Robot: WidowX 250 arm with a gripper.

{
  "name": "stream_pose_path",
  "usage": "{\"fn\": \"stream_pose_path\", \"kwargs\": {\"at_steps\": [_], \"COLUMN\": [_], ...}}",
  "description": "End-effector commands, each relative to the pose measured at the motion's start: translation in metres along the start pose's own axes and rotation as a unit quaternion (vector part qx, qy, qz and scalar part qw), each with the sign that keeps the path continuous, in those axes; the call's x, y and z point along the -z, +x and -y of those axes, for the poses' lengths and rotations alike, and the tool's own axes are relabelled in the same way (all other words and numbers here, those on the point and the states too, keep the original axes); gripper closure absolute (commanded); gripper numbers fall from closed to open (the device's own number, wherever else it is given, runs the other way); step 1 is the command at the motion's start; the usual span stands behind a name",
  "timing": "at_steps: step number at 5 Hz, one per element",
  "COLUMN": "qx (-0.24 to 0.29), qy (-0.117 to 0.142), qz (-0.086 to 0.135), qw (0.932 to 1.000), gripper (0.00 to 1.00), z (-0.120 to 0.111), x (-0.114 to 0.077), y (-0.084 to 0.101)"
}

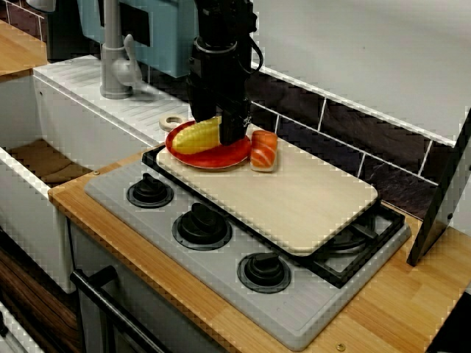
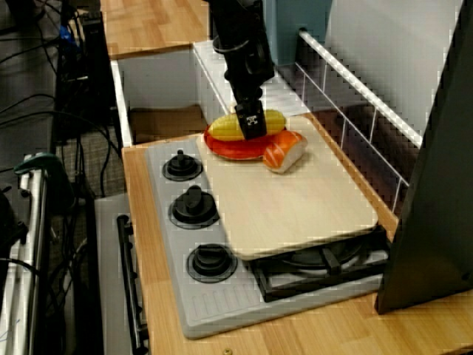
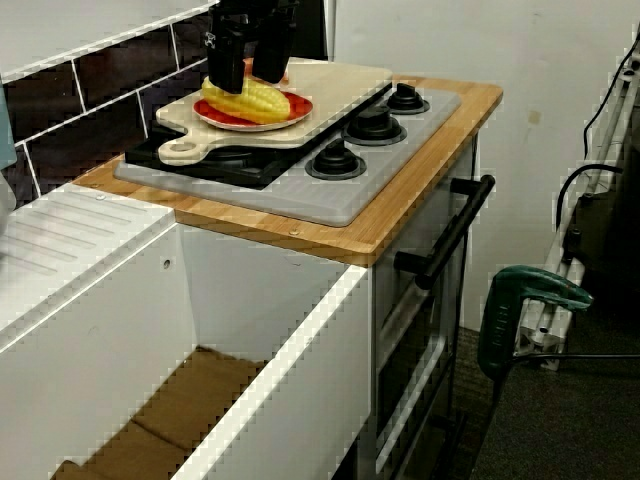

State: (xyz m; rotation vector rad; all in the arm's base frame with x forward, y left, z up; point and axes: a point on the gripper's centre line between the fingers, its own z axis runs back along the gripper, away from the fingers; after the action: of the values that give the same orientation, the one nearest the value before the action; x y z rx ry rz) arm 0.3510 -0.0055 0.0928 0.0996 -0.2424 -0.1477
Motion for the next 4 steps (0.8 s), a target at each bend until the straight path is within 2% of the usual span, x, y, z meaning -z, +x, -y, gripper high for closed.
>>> {"fn": "stream_pose_path", "kwargs": {"at_steps": [1, 2, 3, 4], "qx": [0.011, 0.021, 0.011, -0.042], "qy": [-0.026, -0.021, -0.03, -0.023], "qz": [0.063, 0.068, 0.073, 0.066], "qw": [0.9976, 0.9972, 0.9968, 0.9967], "gripper": [0.0, 0.0, 0.0, 0.0], "z": [0.02, 0.035, 0.05, 0.065], "x": [-0.047, -0.054, -0.056, -0.051], "y": [0.015, 0.02, 0.026, 0.035]}}
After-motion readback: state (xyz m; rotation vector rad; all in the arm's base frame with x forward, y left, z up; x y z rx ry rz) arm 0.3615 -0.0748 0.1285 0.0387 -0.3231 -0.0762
